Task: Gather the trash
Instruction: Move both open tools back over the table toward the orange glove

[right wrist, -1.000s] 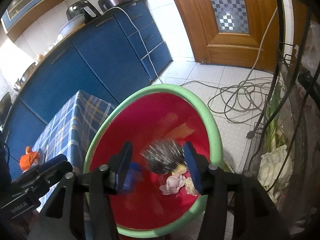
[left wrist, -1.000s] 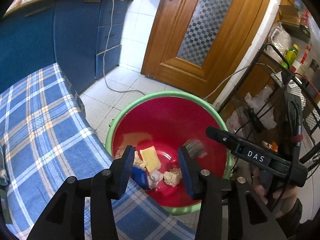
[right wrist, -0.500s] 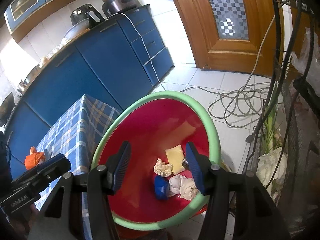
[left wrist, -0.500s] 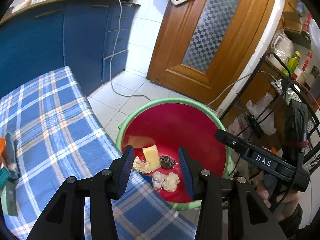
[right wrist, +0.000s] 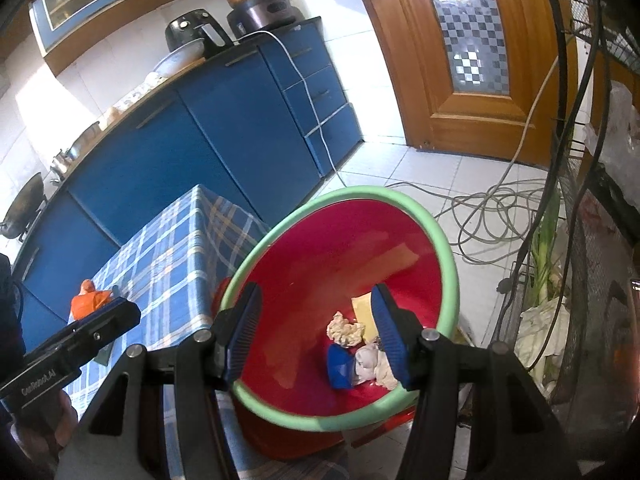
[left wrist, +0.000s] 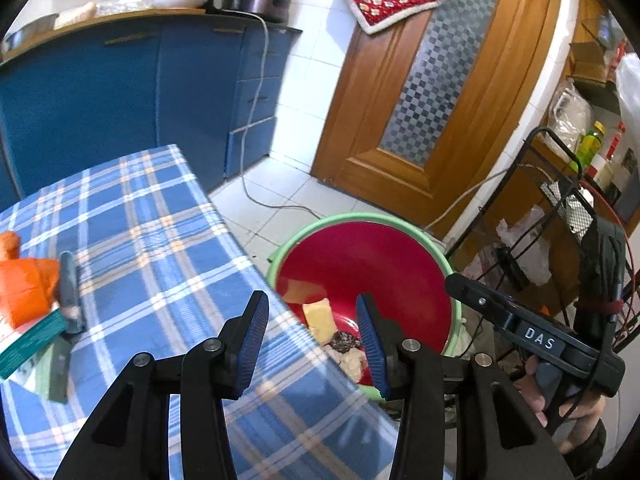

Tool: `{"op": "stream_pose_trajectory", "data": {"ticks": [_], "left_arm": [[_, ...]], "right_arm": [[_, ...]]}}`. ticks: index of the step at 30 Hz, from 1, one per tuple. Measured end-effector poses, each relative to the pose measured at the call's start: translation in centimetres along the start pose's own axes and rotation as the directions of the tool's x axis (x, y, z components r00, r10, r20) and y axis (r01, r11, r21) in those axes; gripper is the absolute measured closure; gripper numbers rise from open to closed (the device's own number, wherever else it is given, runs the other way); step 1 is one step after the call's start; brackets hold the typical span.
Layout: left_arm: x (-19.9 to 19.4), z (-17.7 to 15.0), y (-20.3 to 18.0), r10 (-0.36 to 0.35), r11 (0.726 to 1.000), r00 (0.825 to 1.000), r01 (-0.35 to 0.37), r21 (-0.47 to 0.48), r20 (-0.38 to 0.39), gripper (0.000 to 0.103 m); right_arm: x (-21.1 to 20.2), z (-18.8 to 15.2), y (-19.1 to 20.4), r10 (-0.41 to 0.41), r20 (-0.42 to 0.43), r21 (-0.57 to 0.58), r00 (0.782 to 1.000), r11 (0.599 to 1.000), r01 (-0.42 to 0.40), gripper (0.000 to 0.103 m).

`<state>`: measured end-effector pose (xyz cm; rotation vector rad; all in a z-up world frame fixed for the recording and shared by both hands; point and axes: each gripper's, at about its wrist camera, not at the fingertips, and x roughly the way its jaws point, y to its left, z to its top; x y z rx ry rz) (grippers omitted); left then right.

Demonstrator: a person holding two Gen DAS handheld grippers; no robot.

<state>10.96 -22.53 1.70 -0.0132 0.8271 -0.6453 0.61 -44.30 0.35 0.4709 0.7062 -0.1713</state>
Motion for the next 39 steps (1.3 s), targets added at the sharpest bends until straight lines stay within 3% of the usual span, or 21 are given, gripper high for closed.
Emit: {"op": "stream_pose_trajectory", "data": {"ticks": [11, 20, 32, 39], "left_arm": [[-4.2, -0.5, 4.2, 0.104, 0.993, 0.993, -0.100, -0.064, 0.061, 0.056], [-7.5, -1.8, 9.6, 0.218, 0.965, 0.972, -0.201, -0.166, 0.087, 0.056], [-11.0, -3.8, 15.5, 0.337, 0.912, 0.936, -0.298, -0.283, 0.100, 0.056], [-11.9, -4.8, 18.5, 0.427, 0.866, 0.901, -0.382, -0.322, 0.080, 0.056]], "right_arm": [[-0.7, -1.1, 4.2, 0.057, -0.013, -0.067, 0.998, 0.996, -0.058, 0.042], [-0.3, -1.8, 8.3, 0.098, -0.040, -0.134, 0.994, 0.986, -0.103, 0.040], [1.1, -2.8, 14.6, 0.155, -0.094, -0.224, 0.983, 0.959, -0.173, 0.037], [2.8, -3.1, 18.4, 0.185, -0.139, -0.273, 0.973, 0.937, -0.217, 0.036]]}}
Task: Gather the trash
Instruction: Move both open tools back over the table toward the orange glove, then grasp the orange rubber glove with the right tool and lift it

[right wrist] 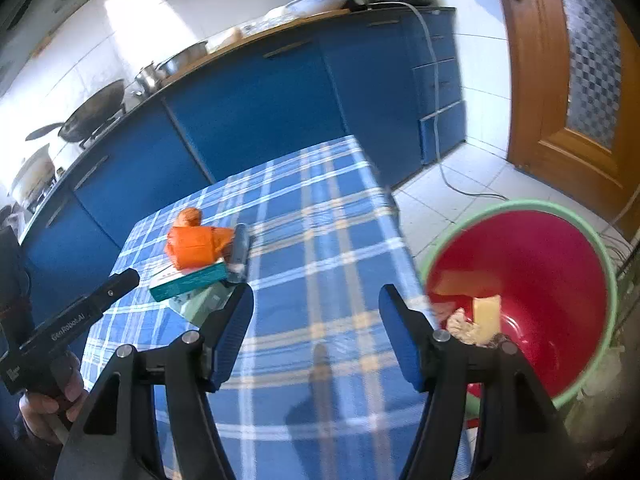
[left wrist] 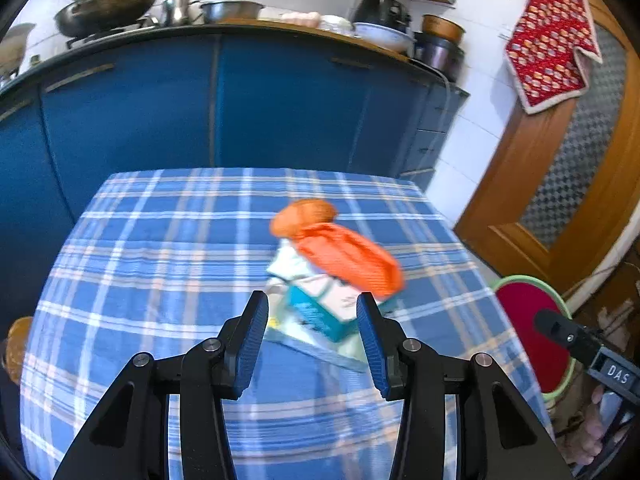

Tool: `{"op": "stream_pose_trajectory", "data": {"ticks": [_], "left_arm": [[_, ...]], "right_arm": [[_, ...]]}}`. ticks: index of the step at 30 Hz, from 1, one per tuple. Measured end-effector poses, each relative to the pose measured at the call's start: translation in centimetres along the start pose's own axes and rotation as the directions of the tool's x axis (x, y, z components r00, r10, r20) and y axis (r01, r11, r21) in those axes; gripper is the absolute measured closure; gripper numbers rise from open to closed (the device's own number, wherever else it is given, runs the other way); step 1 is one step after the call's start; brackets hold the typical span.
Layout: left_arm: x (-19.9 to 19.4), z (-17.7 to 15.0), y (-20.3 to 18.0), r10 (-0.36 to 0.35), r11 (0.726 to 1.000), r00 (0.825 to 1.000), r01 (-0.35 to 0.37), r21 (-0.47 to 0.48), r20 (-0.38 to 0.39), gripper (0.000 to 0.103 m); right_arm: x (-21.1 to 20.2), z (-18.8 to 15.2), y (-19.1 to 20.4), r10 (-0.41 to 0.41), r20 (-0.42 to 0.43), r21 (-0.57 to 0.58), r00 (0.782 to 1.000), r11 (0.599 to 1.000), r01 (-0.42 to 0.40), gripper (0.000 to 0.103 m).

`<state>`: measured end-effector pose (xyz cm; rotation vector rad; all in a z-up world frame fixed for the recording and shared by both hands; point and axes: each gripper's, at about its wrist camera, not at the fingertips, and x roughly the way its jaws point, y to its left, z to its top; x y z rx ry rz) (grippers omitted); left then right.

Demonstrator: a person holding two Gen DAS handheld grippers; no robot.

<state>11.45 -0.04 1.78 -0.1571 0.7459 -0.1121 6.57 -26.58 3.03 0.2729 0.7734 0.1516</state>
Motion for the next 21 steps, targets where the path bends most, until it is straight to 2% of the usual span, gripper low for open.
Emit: {"op": "stream_pose_trajectory", "data": {"ticks": [9, 13, 21], "left_arm": [[1.6, 0.0, 3.6, 0.060, 0.996, 0.998, -0.062, -0.062, -0.036, 0.056], [2.2, 0.1, 4.6, 0.075, 0.993, 0.996, -0.079, -0.083, -0.042, 0.056], [3.6, 0.1, 5.7, 0.074, 0.991, 0.995, -0.081, -0.104, -0.064, 0.056]], "right_arm": [[4.0, 0.8, 4.9, 0.034, -0.044, -0.087, 0.998, 0.995, -0.037, 0.034], [5.7, 1.2, 6.7, 0.048, -0.053, -0.108, 0.997, 0.993, -0.054, 0.028], [9.4, 1.8, 9.5, 0.068, -0.077, -0.149, 0.995, 0.986, -0.079, 0.028]]}}
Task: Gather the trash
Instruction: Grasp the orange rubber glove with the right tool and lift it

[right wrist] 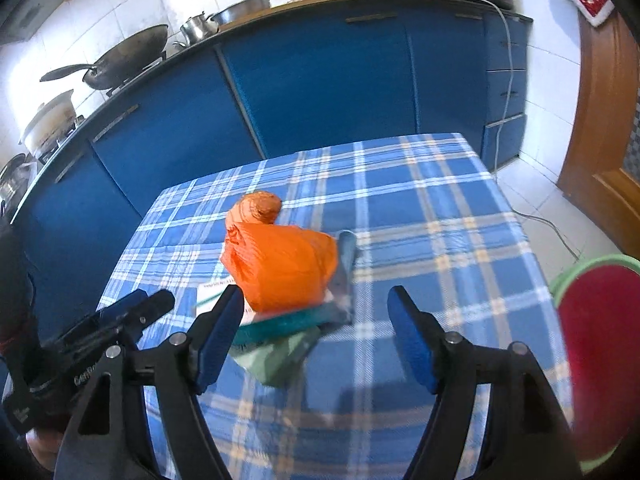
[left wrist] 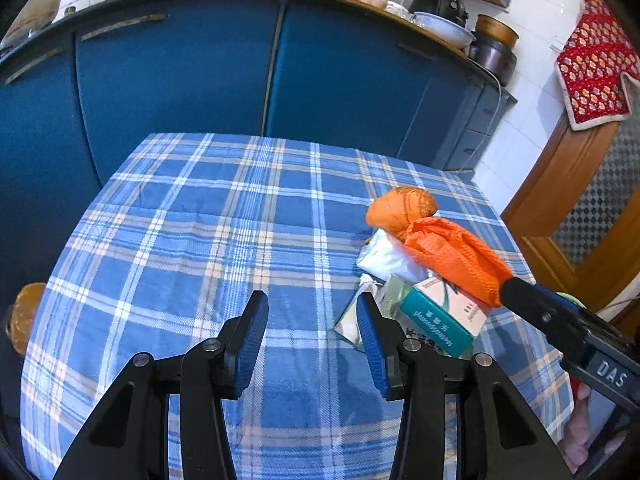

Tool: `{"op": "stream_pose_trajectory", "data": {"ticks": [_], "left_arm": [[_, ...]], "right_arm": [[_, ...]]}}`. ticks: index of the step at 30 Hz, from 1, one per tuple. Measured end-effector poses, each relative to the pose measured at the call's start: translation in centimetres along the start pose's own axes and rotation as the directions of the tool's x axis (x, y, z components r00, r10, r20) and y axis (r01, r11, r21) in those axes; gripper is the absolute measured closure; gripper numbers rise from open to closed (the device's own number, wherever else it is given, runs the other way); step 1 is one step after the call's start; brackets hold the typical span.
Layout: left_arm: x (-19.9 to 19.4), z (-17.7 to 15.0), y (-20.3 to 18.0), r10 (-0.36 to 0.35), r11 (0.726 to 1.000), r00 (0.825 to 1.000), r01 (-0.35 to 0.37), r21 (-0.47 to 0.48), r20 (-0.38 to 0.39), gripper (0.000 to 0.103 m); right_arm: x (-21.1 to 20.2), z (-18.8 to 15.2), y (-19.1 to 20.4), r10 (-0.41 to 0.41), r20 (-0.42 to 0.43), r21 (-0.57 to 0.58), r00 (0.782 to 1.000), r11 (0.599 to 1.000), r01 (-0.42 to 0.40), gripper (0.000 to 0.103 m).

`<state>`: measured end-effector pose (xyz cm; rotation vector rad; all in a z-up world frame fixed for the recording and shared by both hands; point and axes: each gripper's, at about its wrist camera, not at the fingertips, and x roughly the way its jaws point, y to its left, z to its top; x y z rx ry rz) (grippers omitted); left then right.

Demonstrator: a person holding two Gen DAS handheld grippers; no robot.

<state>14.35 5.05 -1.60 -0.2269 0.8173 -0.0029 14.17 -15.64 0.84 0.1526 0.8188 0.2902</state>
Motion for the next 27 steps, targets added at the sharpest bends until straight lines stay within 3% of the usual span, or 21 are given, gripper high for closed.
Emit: {"op": "stream_pose_trajectory", "data": {"ticks": [9, 21, 27], "left_arm": [[1.7, 0.1, 0.8, 0.004, 1.000, 1.000, -0.004, -0.017, -0.030, 0.056], [1.7, 0.2, 0.6, -0.016, 1.000, 0.999, 0.016, -0.010, -0.030, 0.056], [0.6, 0.3, -0.4, -0.049, 0.999, 0.999, 0.049, 0.016, -0.011, 0.056]], "right_arm": [[2.8, 0.8, 0.4, 0.015, -0.016, -0.008, 1.000, 1.000, -0.015, 0.028], [3.2, 0.6, 0.7, 0.026, -0.023, -0.042, 0.999, 0.999, -0.027, 0.085], [1.5, 0.4, 0.1, 0.024, 0.009, -0.030, 1.000, 0.999, -0.024, 0.092]]}}
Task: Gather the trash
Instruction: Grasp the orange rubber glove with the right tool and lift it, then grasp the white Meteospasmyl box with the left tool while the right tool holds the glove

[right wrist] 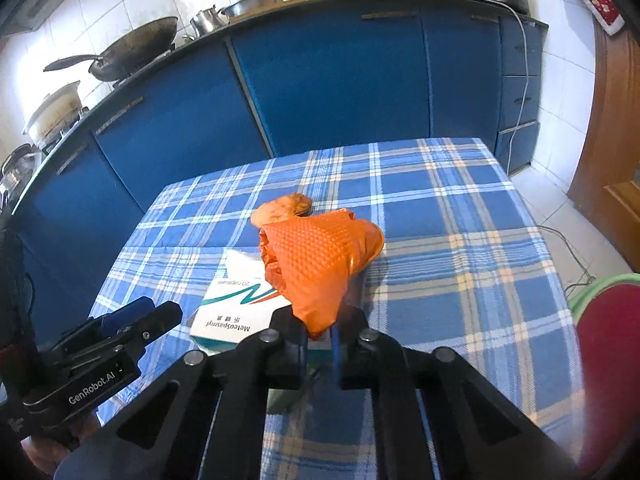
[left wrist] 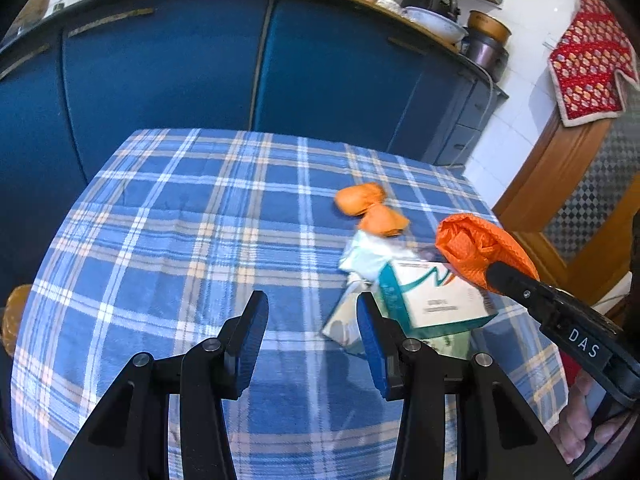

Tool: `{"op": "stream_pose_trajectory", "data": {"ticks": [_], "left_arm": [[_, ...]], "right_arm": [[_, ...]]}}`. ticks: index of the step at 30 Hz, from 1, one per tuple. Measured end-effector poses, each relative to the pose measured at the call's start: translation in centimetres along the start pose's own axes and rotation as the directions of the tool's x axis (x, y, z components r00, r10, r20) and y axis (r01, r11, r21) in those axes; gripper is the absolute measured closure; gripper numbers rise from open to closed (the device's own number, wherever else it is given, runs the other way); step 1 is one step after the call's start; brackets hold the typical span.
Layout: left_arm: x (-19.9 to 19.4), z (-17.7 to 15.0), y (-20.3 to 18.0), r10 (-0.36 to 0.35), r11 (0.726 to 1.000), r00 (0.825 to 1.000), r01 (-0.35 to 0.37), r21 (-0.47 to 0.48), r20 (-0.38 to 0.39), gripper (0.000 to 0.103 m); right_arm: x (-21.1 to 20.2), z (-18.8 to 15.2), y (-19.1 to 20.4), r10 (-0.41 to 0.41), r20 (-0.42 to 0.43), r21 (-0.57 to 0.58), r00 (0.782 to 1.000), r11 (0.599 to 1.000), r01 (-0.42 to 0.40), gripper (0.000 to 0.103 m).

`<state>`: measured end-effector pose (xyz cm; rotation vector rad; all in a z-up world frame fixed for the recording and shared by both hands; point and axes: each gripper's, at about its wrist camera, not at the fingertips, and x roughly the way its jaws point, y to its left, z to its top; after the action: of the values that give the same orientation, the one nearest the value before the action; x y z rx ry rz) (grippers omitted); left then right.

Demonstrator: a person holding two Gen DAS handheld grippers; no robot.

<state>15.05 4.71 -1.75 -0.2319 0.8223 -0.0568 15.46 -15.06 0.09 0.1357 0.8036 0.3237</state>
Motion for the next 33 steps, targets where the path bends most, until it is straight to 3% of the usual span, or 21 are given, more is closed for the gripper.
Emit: {"op": "stream_pose_trajectory", "data": {"ticks": [3, 5, 18, 26, 33], "left_arm": [[-0.4, 0.2, -0.8, -0.024, 1.000, 1.000, 0.023, 0.017, 0.005, 0.054], [-0.6, 0.3, -1.4, -0.037, 0.999, 0.999, 0.037, 0.030, 0.012, 0.047], [1.0, 1.7, -6.0, -0.110, 0.980, 0.994, 0.111, 0.166, -0.016, 0.042], [2.8, 3.7, -5.0, -0.020, 0.989, 1.000, 0.023, 0.148, -0.018, 0.042], [4.4, 3.7, -3.2, 0.052, 0.993, 0.994, -0.042, 0.113, -0.093, 0.042]], "right_arm": [[-1.1, -0.1, -0.5, -0.002, 0.023, 0.014, 1.000, 1.000, 0.001, 0.092], [-1.9, -0.1, -0.9, -0.006, 0.038, 0.024, 0.999, 1.000, 0.005, 0.092], [-6.8, -1.4, -4.5, -0.054, 0.109, 0.105, 0.993, 0.994, 0.042, 0.092], [-8.9, -3.0, -7.0, -0.085, 0.119, 0.156, 0.989, 0.986, 0.066, 0.092], [-10.5, -4.2, -8.1, -0.105, 0.135, 0.186, 0.985, 0.979, 0.079, 0.092]]}}
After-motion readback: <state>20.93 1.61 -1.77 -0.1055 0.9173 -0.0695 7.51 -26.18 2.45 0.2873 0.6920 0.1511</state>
